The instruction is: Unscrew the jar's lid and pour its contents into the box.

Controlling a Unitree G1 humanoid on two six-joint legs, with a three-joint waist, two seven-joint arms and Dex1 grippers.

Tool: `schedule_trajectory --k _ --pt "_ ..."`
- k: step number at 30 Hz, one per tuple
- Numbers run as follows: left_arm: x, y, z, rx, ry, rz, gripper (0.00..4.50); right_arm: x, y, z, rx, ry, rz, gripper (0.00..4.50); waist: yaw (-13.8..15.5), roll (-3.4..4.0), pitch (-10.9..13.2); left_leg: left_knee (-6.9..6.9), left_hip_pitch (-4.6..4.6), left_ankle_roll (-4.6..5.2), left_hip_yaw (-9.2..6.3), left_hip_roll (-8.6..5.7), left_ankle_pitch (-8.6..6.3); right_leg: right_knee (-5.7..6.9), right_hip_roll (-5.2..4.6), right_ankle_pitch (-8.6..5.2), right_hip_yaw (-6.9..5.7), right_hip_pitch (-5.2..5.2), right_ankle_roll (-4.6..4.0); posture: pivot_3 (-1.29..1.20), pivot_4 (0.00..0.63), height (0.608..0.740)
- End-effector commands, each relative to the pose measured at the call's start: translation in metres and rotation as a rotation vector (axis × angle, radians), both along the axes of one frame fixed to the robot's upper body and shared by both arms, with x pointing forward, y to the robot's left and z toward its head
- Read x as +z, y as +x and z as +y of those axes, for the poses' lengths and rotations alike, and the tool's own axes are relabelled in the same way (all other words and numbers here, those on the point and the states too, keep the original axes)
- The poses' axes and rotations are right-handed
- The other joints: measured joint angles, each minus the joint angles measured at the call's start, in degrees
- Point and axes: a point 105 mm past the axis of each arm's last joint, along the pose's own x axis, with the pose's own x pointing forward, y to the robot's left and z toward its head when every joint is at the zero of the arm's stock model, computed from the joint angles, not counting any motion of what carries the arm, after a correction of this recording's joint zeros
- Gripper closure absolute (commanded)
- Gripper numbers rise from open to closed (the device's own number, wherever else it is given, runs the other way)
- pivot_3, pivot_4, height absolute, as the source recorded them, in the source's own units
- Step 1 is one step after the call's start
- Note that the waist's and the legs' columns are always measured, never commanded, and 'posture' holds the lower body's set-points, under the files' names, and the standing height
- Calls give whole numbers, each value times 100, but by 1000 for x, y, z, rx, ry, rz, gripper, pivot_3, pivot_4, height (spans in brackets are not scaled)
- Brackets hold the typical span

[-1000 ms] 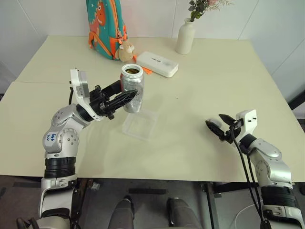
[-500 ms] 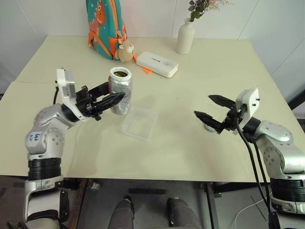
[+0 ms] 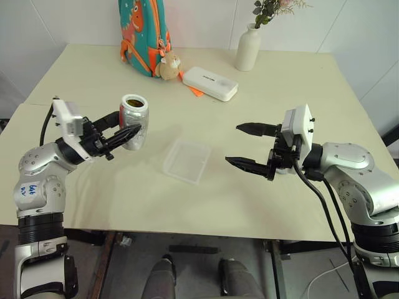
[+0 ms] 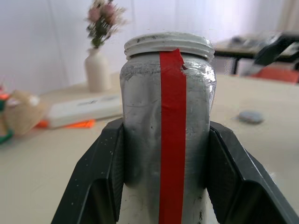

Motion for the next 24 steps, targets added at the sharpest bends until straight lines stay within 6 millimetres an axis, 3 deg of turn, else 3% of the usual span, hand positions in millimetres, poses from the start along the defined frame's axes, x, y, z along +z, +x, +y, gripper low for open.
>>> schedule_trajectory --k 1,5,8,12,15,21,24 --pt "19 -8 -12 -1 40 -111 2541 4 0 -5 -14 22 -32 26 0 0 0 0 0 0 0 0 0 0 0 0 0 0 0 0 150 740" --pt "17 -8 -21 20 136 -121 2541 -1 2 -8 -26 22 -19 26 -13 0 0 -1 0 -1 3 0 -1 -1 0 0 2 0 0 0 150 740" --pt "19 3 -23 133 319 -212 2541 -5 4 -9 -36 27 -12 26 -19 0 0 1 3 -1 5 1 -1 5 2 0 4 -1 0 0 150 740" --pt "20 13 -30 208 679 -450 2541 -10 5 -10 -50 40 -7 26 0 -1 0 3 2 -1 7 0 -1 3 2 1 6 -1 2 0 150 740" --pt "30 15 -36 244 916 -787 2541 -13 6 -10 -65 53 -5 26 4 -1 0 2 2 -1 12 0 -1 0 2 2 10 -1 2 0 150 740" --pt "13 15 -40 98 1221 -1143 2541 -19 4 -10 -75 60 7 26 -2 -1 0 -3 4 5 36 0 -6 -8 0 3 30 -6 7 0 150 740" --pt "14 15 -48 32 1332 -1346 2541 -19 4 -12 -90 67 7 26 2 -2 1 -1 1 8 45 0 -8 -7 0 5 37 -12 11 0 150 740"
